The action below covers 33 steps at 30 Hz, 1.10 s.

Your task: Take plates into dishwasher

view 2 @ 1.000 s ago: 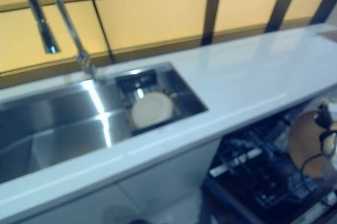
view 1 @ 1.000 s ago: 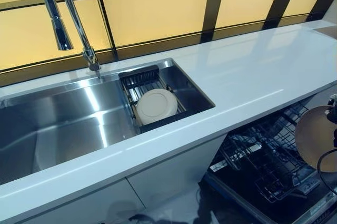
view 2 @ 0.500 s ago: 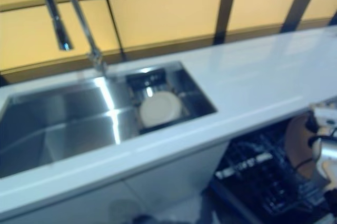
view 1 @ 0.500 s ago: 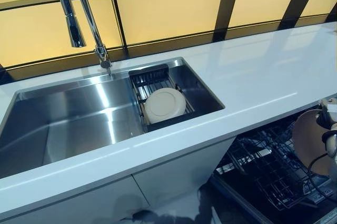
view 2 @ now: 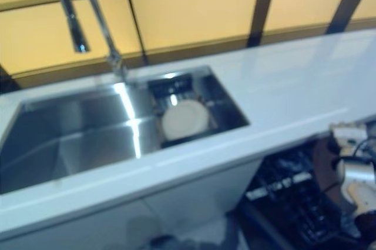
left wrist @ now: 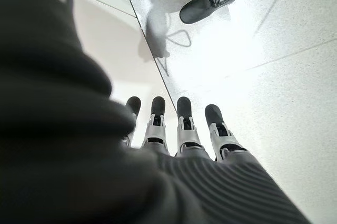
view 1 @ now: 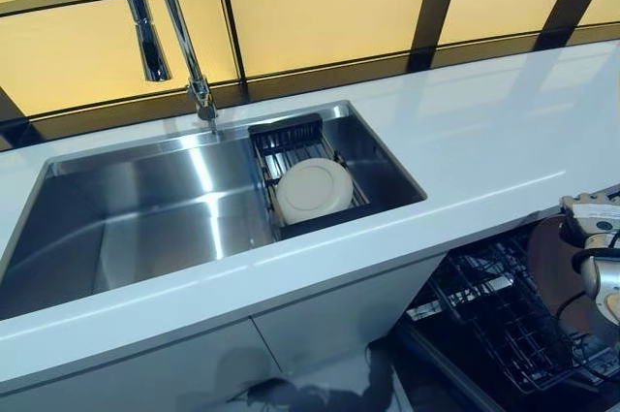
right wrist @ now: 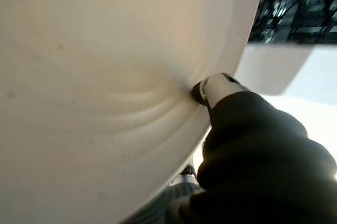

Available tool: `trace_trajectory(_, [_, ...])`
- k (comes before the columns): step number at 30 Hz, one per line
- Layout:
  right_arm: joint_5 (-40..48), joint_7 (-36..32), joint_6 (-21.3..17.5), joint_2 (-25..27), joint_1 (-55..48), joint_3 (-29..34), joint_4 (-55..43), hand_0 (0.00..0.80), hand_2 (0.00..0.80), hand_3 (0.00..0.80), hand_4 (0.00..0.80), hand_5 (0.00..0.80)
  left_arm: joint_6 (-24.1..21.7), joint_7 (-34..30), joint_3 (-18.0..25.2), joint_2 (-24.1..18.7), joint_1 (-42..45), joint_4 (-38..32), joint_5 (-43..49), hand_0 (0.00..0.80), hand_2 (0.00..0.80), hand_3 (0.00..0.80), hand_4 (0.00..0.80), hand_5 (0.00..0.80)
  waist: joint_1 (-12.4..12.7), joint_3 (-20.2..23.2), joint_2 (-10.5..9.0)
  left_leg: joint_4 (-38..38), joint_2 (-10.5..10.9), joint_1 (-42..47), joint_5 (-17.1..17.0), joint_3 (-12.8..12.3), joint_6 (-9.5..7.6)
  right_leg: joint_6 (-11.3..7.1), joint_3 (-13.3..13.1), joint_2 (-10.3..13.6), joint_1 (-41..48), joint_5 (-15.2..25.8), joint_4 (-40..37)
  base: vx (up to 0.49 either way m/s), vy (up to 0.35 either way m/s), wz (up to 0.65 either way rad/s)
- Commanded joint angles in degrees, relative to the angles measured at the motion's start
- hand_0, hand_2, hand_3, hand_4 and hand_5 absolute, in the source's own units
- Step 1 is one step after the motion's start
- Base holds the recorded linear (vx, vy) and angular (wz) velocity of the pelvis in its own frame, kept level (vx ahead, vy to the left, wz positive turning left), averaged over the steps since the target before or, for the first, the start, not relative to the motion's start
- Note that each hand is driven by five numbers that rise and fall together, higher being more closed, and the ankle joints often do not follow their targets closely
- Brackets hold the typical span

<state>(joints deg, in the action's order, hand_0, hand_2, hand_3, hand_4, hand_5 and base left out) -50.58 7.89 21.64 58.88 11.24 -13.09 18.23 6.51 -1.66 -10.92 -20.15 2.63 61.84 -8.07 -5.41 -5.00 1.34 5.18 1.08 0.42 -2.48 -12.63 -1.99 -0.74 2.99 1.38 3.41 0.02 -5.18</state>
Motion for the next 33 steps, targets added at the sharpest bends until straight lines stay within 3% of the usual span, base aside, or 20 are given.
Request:
trace_trajectory(1, [-3.3,0.0,1.7,-0.5,8.7,-1.6,2.6,0.800,0.800,0.800,0.800,0.800,-1.2,0.2,0.0,-1.0,-2.0,0.8,-0.5,0.000,0.000,0.000,0.000,0.000,2.3,-0.2,-0.32,-0.2,-1.0,4.2,8.8,4.0,-1.39,-4.72,1.4,1.4,-1.4,0.0,0.2,-0.007,-0.001,0.04])
trace_trajectory(18, [-3.5,-2.3,2.2,-4.6,10.1,-9.9,10.1,0.800,0.800,0.800,0.800,0.800,-1.9,0.0,-0.7,-1.0,-2.3,0.4,-0.8,0.000,0.000,0.000,0.000,0.000,3.5,-0.8,0.63,-0.2,-0.9,3.7,8.5,4.5,-0.92,-4.79,2.8,1.9,-1.5,-0.2,0.2,0.000,0.000,0.00])
trace_trajectory(33, [6.0,-2.5,5.8,-8.3,11.3,-12.9,15.6,0.800,0.800,0.800,0.800,0.800,-1.7,-0.3,-1.1,-1.2,-2.5,-0.8,-1.1,0.000,0.000,0.000,0.000,0.000,4.8,-1.4,1.17,-0.2,-0.7,3.3,8.1,5.8,-0.58,-4.53,4.0,2.3,-1.3,-0.5,0.2,-0.004,0.000,0.05])
